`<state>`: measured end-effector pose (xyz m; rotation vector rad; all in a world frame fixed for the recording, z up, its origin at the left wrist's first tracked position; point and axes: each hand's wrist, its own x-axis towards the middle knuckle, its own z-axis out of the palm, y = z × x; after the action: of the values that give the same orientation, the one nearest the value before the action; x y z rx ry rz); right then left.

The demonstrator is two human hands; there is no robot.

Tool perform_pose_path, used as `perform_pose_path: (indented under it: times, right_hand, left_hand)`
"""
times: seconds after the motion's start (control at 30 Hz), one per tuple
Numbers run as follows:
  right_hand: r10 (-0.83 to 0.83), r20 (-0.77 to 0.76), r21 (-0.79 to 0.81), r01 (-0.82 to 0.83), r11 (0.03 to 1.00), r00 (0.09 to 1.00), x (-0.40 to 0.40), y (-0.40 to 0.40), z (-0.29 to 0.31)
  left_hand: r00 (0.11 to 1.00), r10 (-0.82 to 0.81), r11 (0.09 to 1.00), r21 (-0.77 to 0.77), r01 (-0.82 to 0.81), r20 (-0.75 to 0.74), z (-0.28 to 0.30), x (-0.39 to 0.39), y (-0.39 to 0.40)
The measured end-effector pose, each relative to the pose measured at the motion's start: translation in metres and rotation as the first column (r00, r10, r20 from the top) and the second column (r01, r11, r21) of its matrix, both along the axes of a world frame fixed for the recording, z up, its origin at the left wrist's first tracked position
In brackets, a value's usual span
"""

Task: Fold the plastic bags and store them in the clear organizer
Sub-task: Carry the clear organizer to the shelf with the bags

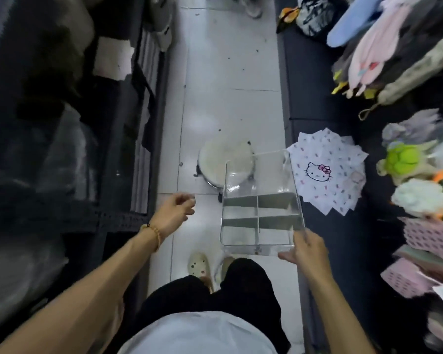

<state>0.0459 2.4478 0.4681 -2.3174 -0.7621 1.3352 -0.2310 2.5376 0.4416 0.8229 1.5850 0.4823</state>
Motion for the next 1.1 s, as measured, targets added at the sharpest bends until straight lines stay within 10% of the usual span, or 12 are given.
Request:
perform_pose_path:
  times: [0.2,0.73,1.1]
  right_hand:
    - [-0.152,-0.005,-0.012,0.152,0.988,0.988,0.036,0.116,-0.019]
    - [0.151,-0.078,0.064,-0.146,0.987,0.985,-0.023,0.595,-0.048]
    - [-0.142,-0.069,-0.022,0.141,0.990,0.987,0.045,0.763,-0.141]
  left_hand:
    - [0.992,-0.124,0.992,0.030,0.124,-0.023,-0.008,0.048,0.157]
    - [0.992,0.100,0.989,-0.105,-0.108,-0.080,-0.049,-0.033,0.485]
    - [0.991,-0.131,0.989,-0.068,0.131,0.013,-0.138,0.073,0.744]
